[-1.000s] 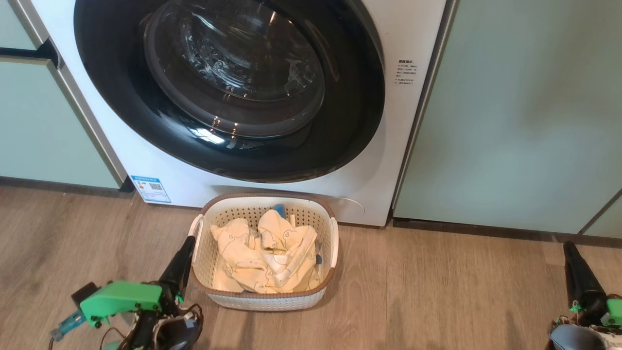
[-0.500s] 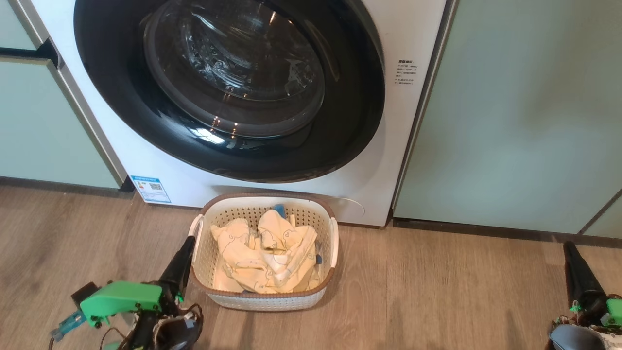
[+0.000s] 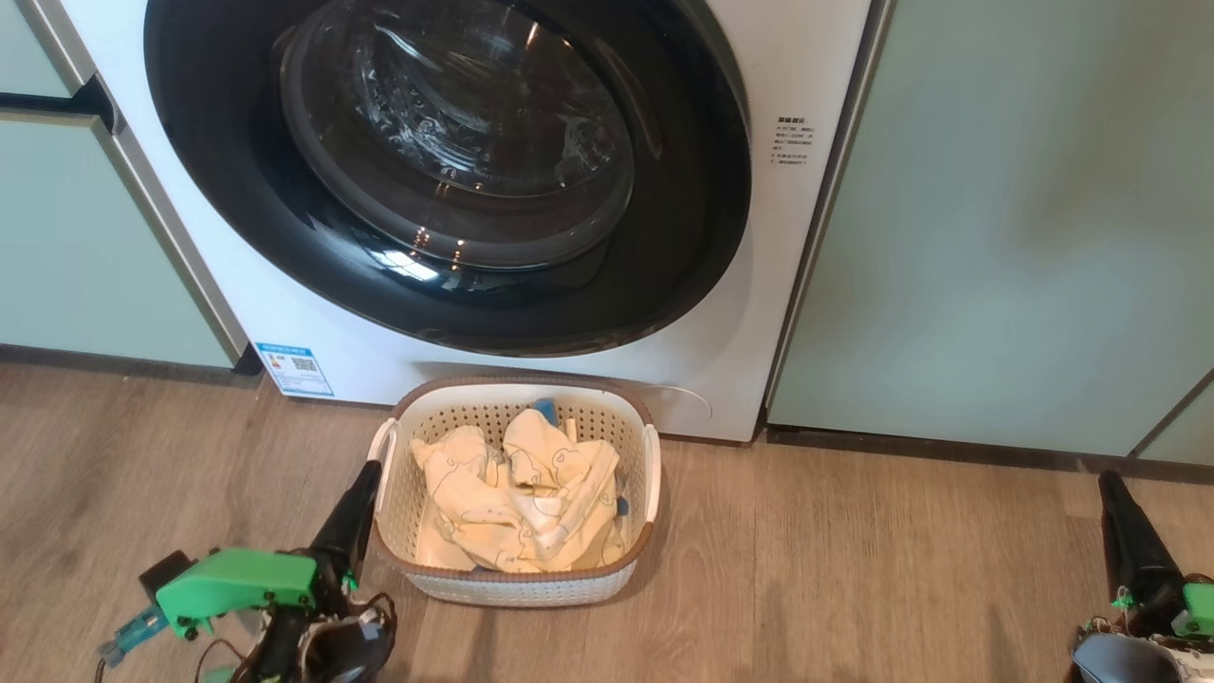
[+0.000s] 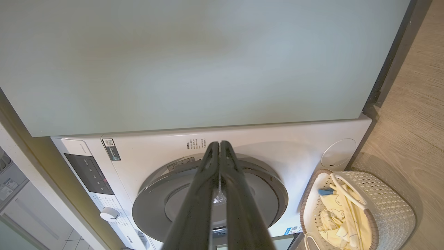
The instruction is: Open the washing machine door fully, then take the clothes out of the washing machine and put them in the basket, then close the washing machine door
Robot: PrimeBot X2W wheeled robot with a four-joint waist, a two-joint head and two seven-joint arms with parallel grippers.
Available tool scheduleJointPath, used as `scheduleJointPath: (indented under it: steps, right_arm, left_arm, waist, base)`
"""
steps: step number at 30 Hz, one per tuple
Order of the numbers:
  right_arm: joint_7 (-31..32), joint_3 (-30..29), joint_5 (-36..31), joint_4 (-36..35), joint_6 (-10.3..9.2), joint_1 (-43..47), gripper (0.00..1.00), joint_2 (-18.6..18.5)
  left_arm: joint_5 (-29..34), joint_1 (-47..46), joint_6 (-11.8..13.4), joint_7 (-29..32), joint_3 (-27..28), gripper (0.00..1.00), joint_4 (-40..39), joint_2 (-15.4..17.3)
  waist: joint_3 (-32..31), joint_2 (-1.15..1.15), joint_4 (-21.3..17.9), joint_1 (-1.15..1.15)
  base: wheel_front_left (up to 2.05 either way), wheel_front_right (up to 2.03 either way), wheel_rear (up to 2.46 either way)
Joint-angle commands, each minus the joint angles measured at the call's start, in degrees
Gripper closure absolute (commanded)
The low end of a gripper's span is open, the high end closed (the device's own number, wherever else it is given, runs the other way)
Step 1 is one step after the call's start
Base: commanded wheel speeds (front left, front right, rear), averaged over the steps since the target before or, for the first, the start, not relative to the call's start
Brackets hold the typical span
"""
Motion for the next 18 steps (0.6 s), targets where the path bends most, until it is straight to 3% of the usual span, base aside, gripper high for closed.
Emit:
scheduleJointPath:
  steps: [1,18]
  right_arm:
    - [0.4,0.9,-0.3,-1.8,-0.16,-3.2,1.0,-0.3]
    - [0.5,0.8,-0.4,-1.8,-0.16,-3.2,1.0,-0.3]
  left_arm:
    - [-0.3,-3.2,-0.4,0.4,1.7,1.0,-1.6,0.5]
    - [-0.3,-3.2,-0.4,0.4,1.7,1.0,-1.6,0.5]
  waist:
    - [0.0,0.0,0.0,0.0]
    - [0.0,0.0,0.0,0.0]
  base:
    - [0.0,0.0,0.0]
    - [0.0,0.0,0.0]
